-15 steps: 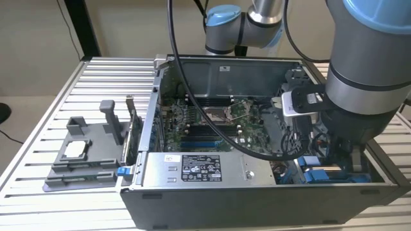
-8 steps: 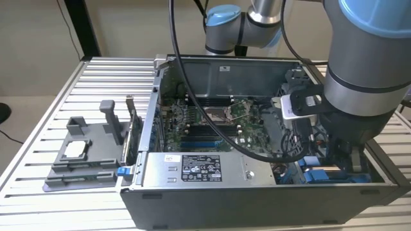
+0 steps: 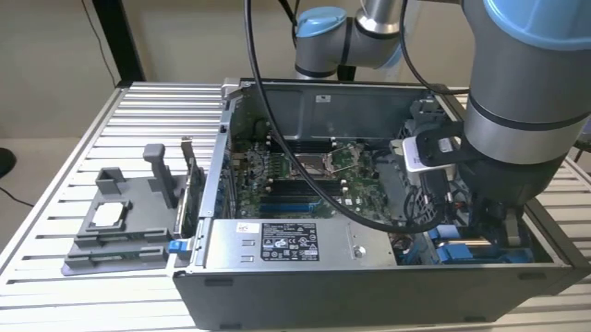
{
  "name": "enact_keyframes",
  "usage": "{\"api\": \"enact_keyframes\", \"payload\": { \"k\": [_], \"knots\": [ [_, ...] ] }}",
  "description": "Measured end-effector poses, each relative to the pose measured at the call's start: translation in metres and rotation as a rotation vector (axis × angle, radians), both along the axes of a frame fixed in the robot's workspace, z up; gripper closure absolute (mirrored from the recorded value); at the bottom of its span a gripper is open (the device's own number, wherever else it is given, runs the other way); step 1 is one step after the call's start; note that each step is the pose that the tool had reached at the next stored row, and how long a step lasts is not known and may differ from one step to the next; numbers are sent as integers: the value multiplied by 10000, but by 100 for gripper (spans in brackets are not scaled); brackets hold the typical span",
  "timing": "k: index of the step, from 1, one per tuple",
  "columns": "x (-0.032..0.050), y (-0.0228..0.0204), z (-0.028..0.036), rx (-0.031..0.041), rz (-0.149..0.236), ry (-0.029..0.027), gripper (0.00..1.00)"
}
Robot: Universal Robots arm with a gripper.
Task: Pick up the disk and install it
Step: 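Insert the second disk wire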
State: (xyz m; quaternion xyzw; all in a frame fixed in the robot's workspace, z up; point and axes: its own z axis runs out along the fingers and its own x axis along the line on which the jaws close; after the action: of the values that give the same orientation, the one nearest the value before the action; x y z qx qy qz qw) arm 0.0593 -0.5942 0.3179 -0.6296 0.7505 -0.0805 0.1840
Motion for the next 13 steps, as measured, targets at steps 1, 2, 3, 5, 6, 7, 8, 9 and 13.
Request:
{"api": "enact_keyframes", "payload": {
  "k": [1,2,3,5,6,7,8,9,13],
  "knots": [
    [0,0,1,2,0,0,100],
    [0,0,11,14,1,2,100],
    [-1,-1,22,43,0,1,100],
    [-2,-4,61,92,-1,3,0],
    [-3,-5,91,100,-2,6,0],
    [-2,-6,133,87,-1,6,0],
    [-1,-5,169,98,-1,7,0],
    [-1,-5,208,100,-1,8,0],
    [-4,-5,390,97,0,10,0]
  ]
}}
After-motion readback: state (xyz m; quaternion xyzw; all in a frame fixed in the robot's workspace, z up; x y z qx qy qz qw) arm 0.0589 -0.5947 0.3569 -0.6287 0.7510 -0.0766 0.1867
